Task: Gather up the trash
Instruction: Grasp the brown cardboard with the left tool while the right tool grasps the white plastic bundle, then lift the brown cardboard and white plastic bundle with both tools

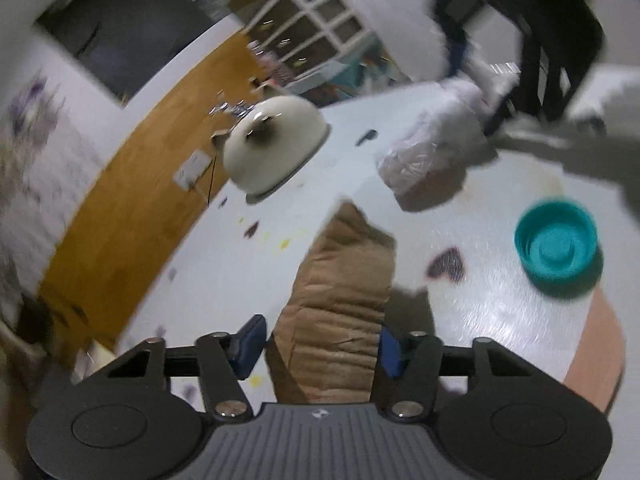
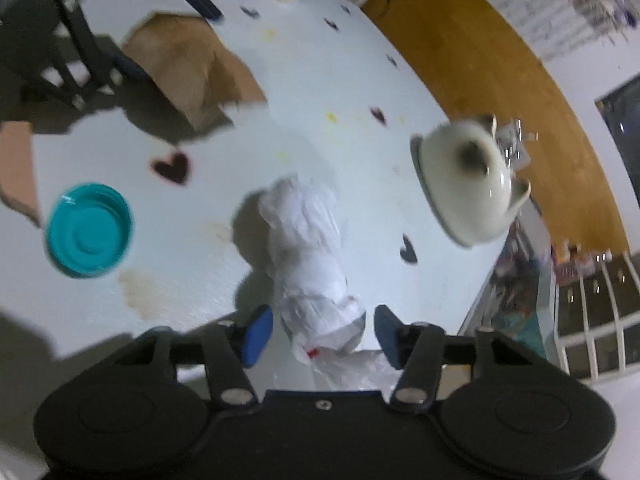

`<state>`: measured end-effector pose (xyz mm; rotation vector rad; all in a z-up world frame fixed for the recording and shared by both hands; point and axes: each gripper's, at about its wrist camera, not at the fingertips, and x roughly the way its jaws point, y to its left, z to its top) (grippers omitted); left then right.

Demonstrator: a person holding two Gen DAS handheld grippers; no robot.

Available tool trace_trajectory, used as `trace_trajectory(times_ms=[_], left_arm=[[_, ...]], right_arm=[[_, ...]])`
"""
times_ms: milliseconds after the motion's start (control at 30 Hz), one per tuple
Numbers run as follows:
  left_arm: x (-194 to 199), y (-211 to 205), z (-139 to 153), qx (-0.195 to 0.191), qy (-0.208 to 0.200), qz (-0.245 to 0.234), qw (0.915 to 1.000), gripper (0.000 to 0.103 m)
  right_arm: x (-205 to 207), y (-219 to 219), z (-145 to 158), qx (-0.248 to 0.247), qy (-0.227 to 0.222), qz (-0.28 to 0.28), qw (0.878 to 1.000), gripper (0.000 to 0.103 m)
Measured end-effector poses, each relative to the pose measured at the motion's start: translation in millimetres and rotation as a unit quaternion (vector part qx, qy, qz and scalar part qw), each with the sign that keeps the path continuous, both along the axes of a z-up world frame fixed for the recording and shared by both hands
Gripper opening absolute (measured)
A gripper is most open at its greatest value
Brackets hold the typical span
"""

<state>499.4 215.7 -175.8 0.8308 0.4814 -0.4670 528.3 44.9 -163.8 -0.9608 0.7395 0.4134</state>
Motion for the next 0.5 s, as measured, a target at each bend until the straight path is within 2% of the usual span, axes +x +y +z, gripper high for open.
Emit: trace_trajectory(times_ms=[67, 200, 333, 500], left_arm=[[0.9, 6.8, 4.8, -0.052, 0.028, 0.025, 0.998, 0.05], [-0.4, 15.4, 10.0, -0.122, 0.066, 0.065, 0.9882, 0.045], [-7.8, 28.6, 18.2, -0.2, 0.105, 0.115, 0.9674, 0.044], [-22.2, 42.9, 31.9, -0.273, 0.133, 0.169, 0.9377, 0.044]], right_arm=[[1.6, -2.5, -6.3, -0.003, 0.002, -0.013, 1.0, 0.045], [-3.9, -3.3, -4.1, 0.013, 0.008, -0.03, 0.999, 0.041], [-8.9, -2.8, 8.3, 0.05, 0.019, -0.066, 0.996, 0.04], [-19.9, -7.8, 29.2, 0.13, 0.042, -0.132, 0.982, 0.04]])
